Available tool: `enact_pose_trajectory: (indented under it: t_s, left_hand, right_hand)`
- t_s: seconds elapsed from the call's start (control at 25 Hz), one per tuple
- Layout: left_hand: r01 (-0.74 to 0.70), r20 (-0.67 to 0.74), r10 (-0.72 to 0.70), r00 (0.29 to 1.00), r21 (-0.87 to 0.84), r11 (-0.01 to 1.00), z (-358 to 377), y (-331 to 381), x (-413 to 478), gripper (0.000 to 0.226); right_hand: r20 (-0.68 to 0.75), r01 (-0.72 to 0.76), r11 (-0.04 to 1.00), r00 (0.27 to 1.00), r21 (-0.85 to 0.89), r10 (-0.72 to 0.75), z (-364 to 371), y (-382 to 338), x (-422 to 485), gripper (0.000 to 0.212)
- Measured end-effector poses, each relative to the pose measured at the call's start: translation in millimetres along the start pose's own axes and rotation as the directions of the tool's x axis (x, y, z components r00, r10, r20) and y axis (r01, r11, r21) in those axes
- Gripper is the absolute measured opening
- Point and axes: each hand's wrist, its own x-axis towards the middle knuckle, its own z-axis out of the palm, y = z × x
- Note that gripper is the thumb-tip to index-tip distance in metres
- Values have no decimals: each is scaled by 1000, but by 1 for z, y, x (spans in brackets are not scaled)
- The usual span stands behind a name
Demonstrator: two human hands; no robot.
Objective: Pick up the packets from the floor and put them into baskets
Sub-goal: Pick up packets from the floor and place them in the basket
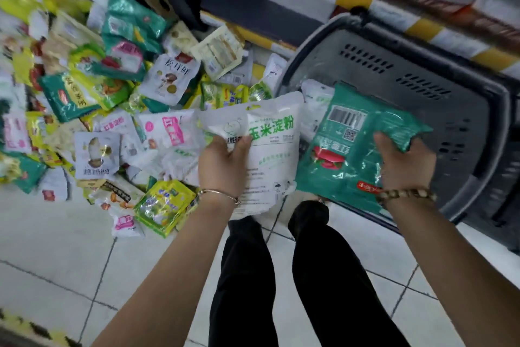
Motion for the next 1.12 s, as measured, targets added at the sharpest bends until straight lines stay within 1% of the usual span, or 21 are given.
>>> enact_pose_trajectory:
  t_s: [0.12,0.2,0.24,0.28,0.36,0.44,0.52,0.56,0.64,0.76,0.84,0.96,1.04,1.12]
  left_hand:
    - [-43,63,41,997,28,999,51,38,3,45]
    - [-60,87,52,995,80,995,84,55,12,45]
    - [-67,106,55,993,114,991,101,61,17,44]
    - [-77,128,57,990,160,984,118,63,23,42]
    - [-98,174,53,983,259,961,149,61,39,32]
    - [-92,235,13,972,326,941,184,51,56,33]
    - [-91,295,-32,955,394,915,217,34,74,34]
    - [-101,325,-45,945,420,902,234,25,81,33]
    - [-143,385,-48,922,453,880,269,5,94,31]
    - [-216,440,-16,898,472,855,319,-21,111,32]
    - [-242,446,2,895,484,841,349,-37,123,32]
    - [-209,456,-2,890,413,887,385,-57,140,29]
    - [-199,458,2,889,384,902,405,-68,152,23]
    - [-141,457,-29,889,333,932,420,-75,161,11]
  right_hand:
    - [-79,-92,996,993,0,92,-42,27,41,40]
    - [-108,-142,989,984,-29,138,-57,52,66,32]
    - [-110,-172,984,980,-47,166,-60,66,79,32]
    - [-98,-187,980,979,-62,180,-60,80,91,36]
    - [-43,-213,975,977,-70,210,-50,103,109,38]
    - [29,-257,962,965,-91,261,-34,125,126,35]
    - [68,-302,948,948,-104,310,-13,146,142,32]
    - [77,-323,940,940,-109,332,-2,157,150,31]
    - [52,-350,926,931,-143,360,17,180,167,30]
    - [16,-341,922,937,-182,350,45,212,193,30]
    - [30,-302,931,949,-207,314,65,232,209,33]
    - [56,-224,934,967,-277,248,94,256,230,35]
    - [67,-231,947,966,-224,251,112,271,244,31]
    - [67,-262,945,958,-196,280,126,286,255,29]
